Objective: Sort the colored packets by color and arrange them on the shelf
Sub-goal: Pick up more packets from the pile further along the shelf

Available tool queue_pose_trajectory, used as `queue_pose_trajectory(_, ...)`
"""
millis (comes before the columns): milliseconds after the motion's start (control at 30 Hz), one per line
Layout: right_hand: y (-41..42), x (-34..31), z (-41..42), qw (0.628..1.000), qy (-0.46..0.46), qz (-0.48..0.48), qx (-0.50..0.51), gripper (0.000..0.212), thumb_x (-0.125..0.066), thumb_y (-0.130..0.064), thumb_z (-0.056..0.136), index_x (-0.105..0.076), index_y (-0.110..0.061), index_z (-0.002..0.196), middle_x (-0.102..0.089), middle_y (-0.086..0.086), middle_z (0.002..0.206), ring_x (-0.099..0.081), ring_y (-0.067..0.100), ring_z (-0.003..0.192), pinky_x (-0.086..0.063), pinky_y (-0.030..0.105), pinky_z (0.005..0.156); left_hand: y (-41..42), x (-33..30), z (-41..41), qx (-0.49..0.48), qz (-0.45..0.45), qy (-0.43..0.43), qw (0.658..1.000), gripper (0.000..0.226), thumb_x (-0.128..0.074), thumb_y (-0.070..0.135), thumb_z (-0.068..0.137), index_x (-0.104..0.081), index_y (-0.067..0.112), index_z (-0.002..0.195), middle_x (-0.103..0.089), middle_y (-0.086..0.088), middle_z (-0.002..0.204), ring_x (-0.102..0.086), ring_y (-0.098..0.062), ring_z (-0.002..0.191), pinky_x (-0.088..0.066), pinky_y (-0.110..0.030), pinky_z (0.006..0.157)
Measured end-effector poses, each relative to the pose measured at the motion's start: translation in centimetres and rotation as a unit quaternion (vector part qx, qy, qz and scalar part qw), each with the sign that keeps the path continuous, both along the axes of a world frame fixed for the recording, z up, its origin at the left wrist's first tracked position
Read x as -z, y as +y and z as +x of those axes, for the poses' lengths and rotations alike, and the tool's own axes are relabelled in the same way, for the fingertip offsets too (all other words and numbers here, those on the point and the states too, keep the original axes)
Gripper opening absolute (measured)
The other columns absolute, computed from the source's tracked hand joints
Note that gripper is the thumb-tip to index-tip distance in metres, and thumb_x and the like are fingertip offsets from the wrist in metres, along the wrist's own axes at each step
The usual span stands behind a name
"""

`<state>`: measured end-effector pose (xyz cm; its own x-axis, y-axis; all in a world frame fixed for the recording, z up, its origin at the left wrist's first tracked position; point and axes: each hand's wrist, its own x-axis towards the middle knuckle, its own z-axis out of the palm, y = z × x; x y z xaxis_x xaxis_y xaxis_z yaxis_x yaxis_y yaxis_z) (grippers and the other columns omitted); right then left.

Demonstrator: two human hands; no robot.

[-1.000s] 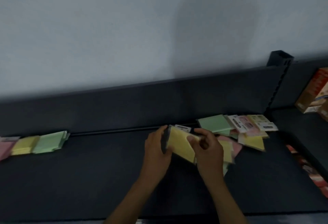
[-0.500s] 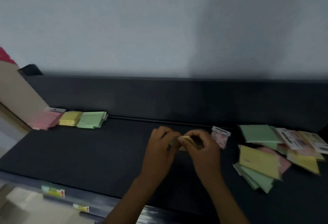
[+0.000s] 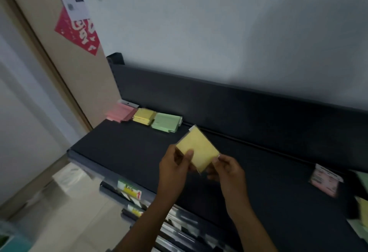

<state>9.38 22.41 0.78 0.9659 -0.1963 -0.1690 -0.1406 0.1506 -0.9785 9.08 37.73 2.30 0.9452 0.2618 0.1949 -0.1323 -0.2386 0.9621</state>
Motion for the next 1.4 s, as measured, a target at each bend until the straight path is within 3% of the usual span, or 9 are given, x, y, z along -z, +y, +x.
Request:
queue_pose_trajectory(167, 7.0, -0.5, 0.8, 1.0, 0.016, 0.009, -0.016, 0.012, -0.063, -0.018, 0.099, -0.064, -0.012, 0.109, -0.074, 0.008, 0.096, -0.073, 0.03, 0.084, -0.059, 0.037, 0.062, 6.9, 0.4, -0.3, 0.003, -0.065, 0.047, 0.997, 0.041, -0.07, 0.024, 0.094, -0.048, 0.023, 0.128, -0.074, -0.009, 0.087, -0.073, -0.028, 0.064, -0.062, -0.047, 0.062)
queue_pose_trajectory(467, 18.7, -0.6, 1.2, 0.999, 0.035, 0.001, -0.026, 0.007, -0.063, -0.013, 0.098, -0.064, -0.011, 0.105, -0.07, 0.014, 0.096, -0.07, 0.032, 0.084, -0.06, 0.041, 0.06, 19.2, 0.5, -1.3, -0.042, -0.027, 0.073, 0.996, 0.027, -0.061, 0.007, 0.098, -0.068, 0.018, 0.121, -0.072, -0.003, 0.074, -0.067, -0.013, 0.063, -0.054, -0.026, 0.058)
queue_pose_trajectory(567, 22.2, -0.6, 1.0, 0.999, 0.035, 0.002, -0.026, 0.009, -0.063, -0.013, 0.098, -0.064, -0.01, 0.106, -0.07, 0.014, 0.096, -0.069, 0.033, 0.085, -0.061, 0.041, 0.063, 22.5, 0.1, -2.0, -0.061, -0.048, 0.066, 0.995, 0.027, -0.059, 0.004, 0.097, -0.067, 0.017, 0.12, -0.074, -0.001, 0.083, -0.07, -0.012, 0.07, -0.056, -0.024, 0.063)
queue_pose_trajectory(700, 25.8, -0.8, 0.8, 0.998, 0.045, 0.013, -0.03, 0.004, -0.062, -0.014, 0.098, -0.063, -0.016, 0.102, -0.068, 0.017, 0.1, -0.068, 0.036, 0.088, -0.062, 0.05, 0.073, 26.3, 0.3, -2.9, -0.089, -0.062, 0.071, 0.992, 0.034, -0.061, 0.009, 0.097, -0.061, 0.018, 0.131, -0.075, -0.002, 0.103, -0.073, -0.014, 0.086, -0.059, -0.026, 0.074)
queue_pose_trajectory(867, 29.0, -1.1, 1.1, 0.998, 0.035, 0.013, -0.042, 0.014, -0.06, -0.014, 0.099, -0.062, -0.009, 0.112, -0.066, 0.013, 0.101, -0.066, 0.029, 0.083, -0.059, 0.039, 0.065, 29.3, 0.2, -3.9, -0.11, -0.05, 0.063, 0.991, 0.036, -0.064, 0.017, 0.096, -0.063, 0.022, 0.131, -0.073, 0.007, 0.112, -0.071, -0.011, 0.098, -0.06, -0.028, 0.082)
queue_pose_trajectory(967, 31.0, -0.9, 1.5, 0.999, 0.031, 0.008, -0.044, 0.015, -0.059, -0.015, 0.099, -0.061, -0.009, 0.113, -0.065, 0.015, 0.103, -0.065, 0.029, 0.084, -0.057, 0.04, 0.065, 30.5, 0.4, -4.5, -0.124, -0.027, 0.063, 0.99, 0.031, -0.063, 0.021, 0.097, -0.063, 0.035, 0.125, -0.071, 0.014, 0.112, -0.07, -0.009, 0.1, -0.06, -0.034, 0.088)
queue_pose_trajectory(1100, 33.6, -0.6, 1.9, 0.999, 0.032, 0.012, -0.041, 0.017, -0.059, -0.017, 0.1, -0.061, -0.01, 0.115, -0.065, 0.014, 0.106, -0.065, 0.03, 0.091, -0.058, 0.045, 0.071, 32.4, 0.2, -4.5, -0.128, -0.003, 0.084, 0.988, 0.039, -0.062, 0.025, 0.097, -0.06, 0.029, 0.136, -0.066, 0.018, 0.124, -0.065, -0.004, 0.109, -0.058, -0.033, 0.095)
queue_pose_trajectory(1233, 35.0, -0.9, 2.6, 0.999, 0.023, 0.021, -0.04, 0.018, -0.057, -0.018, 0.101, -0.059, -0.011, 0.117, -0.062, 0.006, 0.1, -0.061, 0.024, 0.082, -0.053, 0.034, 0.06, 33.6, -0.3, -3.7, -0.127, 0.009, 0.079, 0.989, 0.031, -0.061, 0.021, 0.097, -0.063, 0.032, 0.127, -0.067, 0.022, 0.116, -0.062, 0.007, 0.107, -0.051, -0.014, 0.087)
queue_pose_trajectory(1400, 35.2, -1.7, 5.7, 1.0, 0.016, 0.016, -0.018, 0.019, -0.056, -0.018, 0.101, -0.059, -0.009, 0.119, -0.064, 0.006, 0.094, -0.059, 0.022, 0.074, -0.051, 0.034, 0.055, 33.5, -1.0, -0.6, -0.128, -0.026, 0.062, 0.99, 0.026, -0.061, 0.013, 0.096, -0.065, 0.027, 0.118, -0.072, 0.009, 0.108, -0.066, -0.001, 0.101, -0.053, -0.014, 0.082)
